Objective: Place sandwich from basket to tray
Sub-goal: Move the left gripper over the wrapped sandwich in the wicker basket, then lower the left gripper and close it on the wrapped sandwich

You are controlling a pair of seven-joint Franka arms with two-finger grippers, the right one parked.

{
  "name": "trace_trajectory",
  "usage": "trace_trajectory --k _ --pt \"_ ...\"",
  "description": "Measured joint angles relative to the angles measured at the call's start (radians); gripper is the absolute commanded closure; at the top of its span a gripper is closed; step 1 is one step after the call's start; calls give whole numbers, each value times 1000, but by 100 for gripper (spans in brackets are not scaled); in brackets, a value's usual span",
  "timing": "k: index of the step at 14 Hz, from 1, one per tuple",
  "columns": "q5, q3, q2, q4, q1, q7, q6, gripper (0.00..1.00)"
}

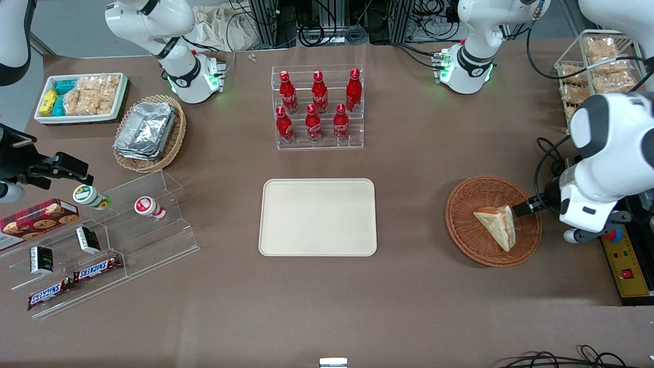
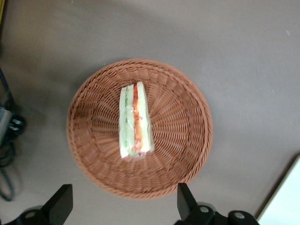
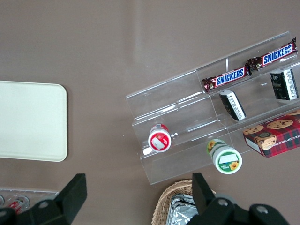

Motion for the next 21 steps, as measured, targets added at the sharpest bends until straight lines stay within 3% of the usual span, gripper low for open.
trace_trajectory --k 3,7,18,19,21 --pt "7 0 45 -40 0 -175 64 0" --pt "49 2 129 -44 0 -244 109 0" --pt "50 13 180 -148 6 -263 212 0" --pt "50 13 184 -157 6 -263 227 11" --pt "50 13 201 -163 6 -266 245 72"
